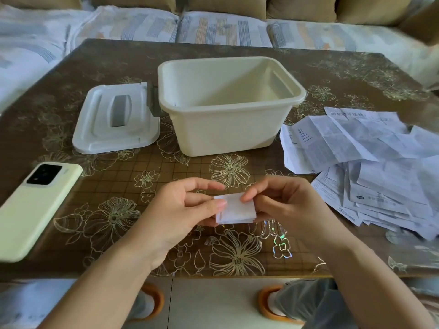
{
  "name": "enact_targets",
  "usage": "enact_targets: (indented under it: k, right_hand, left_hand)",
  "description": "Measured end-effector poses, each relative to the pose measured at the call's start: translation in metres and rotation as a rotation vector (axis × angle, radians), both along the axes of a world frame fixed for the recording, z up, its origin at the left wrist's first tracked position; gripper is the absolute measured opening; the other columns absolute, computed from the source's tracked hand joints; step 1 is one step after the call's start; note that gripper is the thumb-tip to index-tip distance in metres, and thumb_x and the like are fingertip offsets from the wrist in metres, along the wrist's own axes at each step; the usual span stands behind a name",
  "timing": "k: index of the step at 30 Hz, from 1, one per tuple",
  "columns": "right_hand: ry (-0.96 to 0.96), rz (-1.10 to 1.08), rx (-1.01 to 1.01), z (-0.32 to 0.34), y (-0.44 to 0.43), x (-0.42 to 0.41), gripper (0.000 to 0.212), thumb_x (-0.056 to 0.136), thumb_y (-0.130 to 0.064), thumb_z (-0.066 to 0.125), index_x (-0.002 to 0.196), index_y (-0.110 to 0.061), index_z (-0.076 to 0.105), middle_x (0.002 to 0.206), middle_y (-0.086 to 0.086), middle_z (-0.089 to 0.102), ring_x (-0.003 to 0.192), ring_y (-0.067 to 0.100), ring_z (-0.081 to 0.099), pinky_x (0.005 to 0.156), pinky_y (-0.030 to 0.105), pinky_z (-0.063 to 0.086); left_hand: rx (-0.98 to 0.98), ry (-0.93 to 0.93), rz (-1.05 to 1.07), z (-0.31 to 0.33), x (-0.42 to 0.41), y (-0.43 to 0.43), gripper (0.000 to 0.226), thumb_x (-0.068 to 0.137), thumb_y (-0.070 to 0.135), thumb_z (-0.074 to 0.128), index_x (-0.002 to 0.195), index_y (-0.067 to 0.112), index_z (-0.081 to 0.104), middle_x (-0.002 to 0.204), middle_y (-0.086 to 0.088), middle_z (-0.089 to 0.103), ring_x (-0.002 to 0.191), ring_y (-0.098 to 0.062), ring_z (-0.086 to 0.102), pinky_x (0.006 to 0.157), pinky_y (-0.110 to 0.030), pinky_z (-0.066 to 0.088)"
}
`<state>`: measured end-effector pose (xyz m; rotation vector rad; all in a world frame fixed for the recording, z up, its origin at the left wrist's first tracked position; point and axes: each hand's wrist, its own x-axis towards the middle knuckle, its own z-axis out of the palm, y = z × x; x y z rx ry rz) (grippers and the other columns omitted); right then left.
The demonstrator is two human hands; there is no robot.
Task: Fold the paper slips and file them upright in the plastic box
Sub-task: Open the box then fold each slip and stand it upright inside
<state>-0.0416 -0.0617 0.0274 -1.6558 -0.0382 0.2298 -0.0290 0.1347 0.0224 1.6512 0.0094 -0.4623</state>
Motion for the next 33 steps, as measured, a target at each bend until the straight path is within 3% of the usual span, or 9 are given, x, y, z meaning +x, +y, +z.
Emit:
enact_targets:
  k: [5,8,11,15,21,23,25,28,33]
  right_hand:
    - [0.03,0.101,-0.085,0.021,-0.002,0.02,0.016,0.092,-0.002,0.056,0.094,-0.011,0.068,0.083,0.009,0.073,0.081,0.024,0.072,0.074,0.037,0.059]
    - [-0.085,0.237,-0.35,0.042,0.0,0.039,0.011,0.083,-0.018,0.072,0.094,-0.017,0.073,0.084,0.003,0.074,0.08,0.019,0.071,0.074,0.027,0.058]
    - [-0.266,0.269,-0.61,0.063,0.01,0.057,0.005,0.077,-0.024,0.079,0.079,-0.024,0.074,0.07,-0.011,0.071,0.065,0.005,0.065,0.062,0.016,0.052]
    - [-0.428,0.331,-0.856,0.083,0.021,0.076,0.008,0.081,-0.027,0.075,0.086,-0.021,0.074,0.076,-0.009,0.069,0.073,0.005,0.062,0.068,0.019,0.049]
    - [-0.475,0.245,-0.954,0.11,0.026,0.113,0.002,0.087,-0.025,0.069,0.086,-0.024,0.069,0.067,-0.016,0.059,0.068,0.006,0.061,0.064,0.018,0.048]
    - [-0.4,0.103,-0.924,0.116,0.02,0.14,0.012,0.089,-0.023,0.066,0.077,-0.023,0.065,0.066,-0.012,0.064,0.063,0.007,0.065,0.059,0.019,0.049]
    - [-0.146,0.021,-0.731,0.114,0.019,0.173,0.014,0.088,-0.018,0.066,0.074,-0.016,0.066,0.066,-0.002,0.071,0.058,0.011,0.069,0.055,0.019,0.053]
    - [0.298,0.108,-0.491,0.095,0.042,0.21,0.013,0.09,-0.001,0.059,0.077,0.0,0.061,0.055,0.007,0.066,0.052,0.017,0.065,0.066,0.026,0.06]
    - [0.5,0.37,-0.646,0.046,0.075,0.247,0.017,0.095,0.003,0.05,0.078,0.004,0.052,0.04,0.005,0.058,0.034,0.011,0.058,0.046,0.022,0.053]
  left_hand:
    - [0.277,-0.282,0.02,0.019,0.005,-0.001,0.005,0.081,0.018,0.076,0.082,0.019,0.071,0.066,0.006,0.073,0.064,-0.005,0.069,0.063,-0.016,0.052]
    - [0.381,-0.449,0.008,0.037,0.013,-0.002,0.008,0.078,0.029,0.078,0.076,0.024,0.071,0.06,0.011,0.071,0.062,-0.01,0.069,0.064,-0.019,0.052]
    - [0.411,-0.52,0.01,0.051,0.024,-0.001,0.009,0.077,0.029,0.079,0.072,0.025,0.072,0.058,0.01,0.07,0.062,-0.017,0.07,0.066,-0.027,0.053]
    - [0.41,-0.536,0.015,0.067,0.041,0.009,0.01,0.075,0.022,0.08,0.07,0.026,0.073,0.061,0.016,0.07,0.062,0.0,0.069,0.063,-0.011,0.05]
    - [0.376,-0.625,0.101,0.09,0.081,0.024,0.011,0.087,0.018,0.069,0.088,0.028,0.073,0.078,0.017,0.074,0.074,0.002,0.07,0.069,-0.02,0.057]
    - [0.486,-0.77,0.211,0.098,0.105,0.04,0.011,0.09,0.028,0.06,0.095,0.026,0.07,0.085,0.015,0.074,0.079,0.0,0.069,0.071,-0.023,0.057]
    - [0.735,-0.886,0.2,0.101,0.129,0.054,0.024,0.089,0.042,0.051,0.097,0.029,0.069,0.091,0.018,0.068,0.088,-0.001,0.064,0.074,-0.027,0.051]
    - [0.937,-0.93,-0.032,0.099,0.161,0.061,0.036,0.093,0.051,0.04,0.086,0.034,0.07,0.09,0.017,0.062,0.099,-0.005,0.051,0.085,-0.034,0.041]
    - [1.145,-1.046,-0.5,0.097,0.198,0.058,0.059,0.096,0.057,0.025,0.063,0.032,0.068,0.076,0.026,0.053,0.106,-0.004,0.046,0.104,-0.026,0.025]
